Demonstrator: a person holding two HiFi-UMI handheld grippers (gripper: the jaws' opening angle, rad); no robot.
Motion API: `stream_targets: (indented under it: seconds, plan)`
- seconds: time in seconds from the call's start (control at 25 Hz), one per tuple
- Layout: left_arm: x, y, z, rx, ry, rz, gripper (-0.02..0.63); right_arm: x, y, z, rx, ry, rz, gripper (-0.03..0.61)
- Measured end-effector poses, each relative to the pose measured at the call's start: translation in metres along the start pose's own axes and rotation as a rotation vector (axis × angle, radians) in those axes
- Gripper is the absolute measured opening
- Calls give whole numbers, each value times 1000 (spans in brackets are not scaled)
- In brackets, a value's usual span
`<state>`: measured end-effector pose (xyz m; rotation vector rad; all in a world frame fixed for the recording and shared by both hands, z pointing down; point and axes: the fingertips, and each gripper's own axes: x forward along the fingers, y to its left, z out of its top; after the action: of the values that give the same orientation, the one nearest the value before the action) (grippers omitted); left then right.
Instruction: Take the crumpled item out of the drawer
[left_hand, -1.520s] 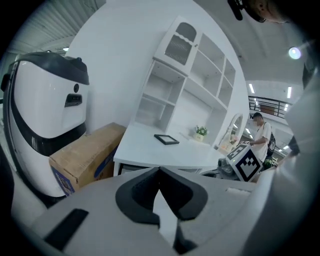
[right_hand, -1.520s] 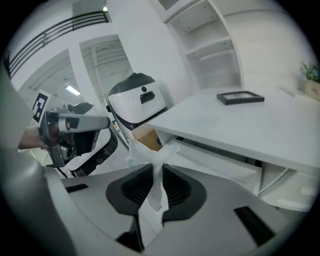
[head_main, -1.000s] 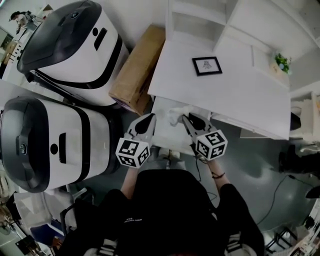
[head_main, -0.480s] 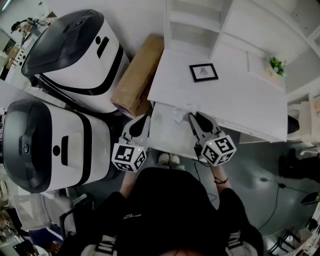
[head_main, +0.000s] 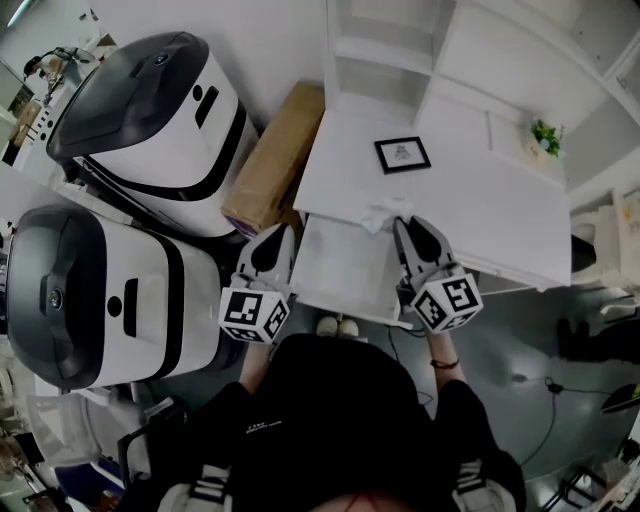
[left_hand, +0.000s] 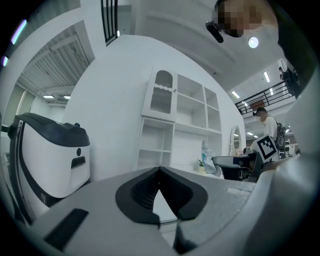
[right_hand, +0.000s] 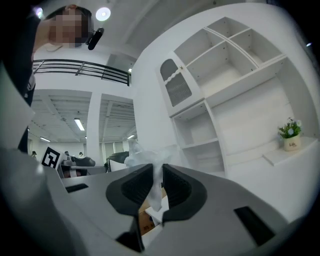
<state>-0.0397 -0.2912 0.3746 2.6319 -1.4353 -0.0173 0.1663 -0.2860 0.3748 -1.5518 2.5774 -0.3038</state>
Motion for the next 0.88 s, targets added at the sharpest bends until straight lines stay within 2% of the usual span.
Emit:
stream_targets:
  seconds: [0.32, 0.88]
  plan:
    - [3, 1, 10, 17, -24, 8, -3, -4, -6, 10, -44, -18, -38, 46]
    - [2, 2, 10, 31, -20, 23, -3, -6, -8, 13, -76, -20, -39, 46]
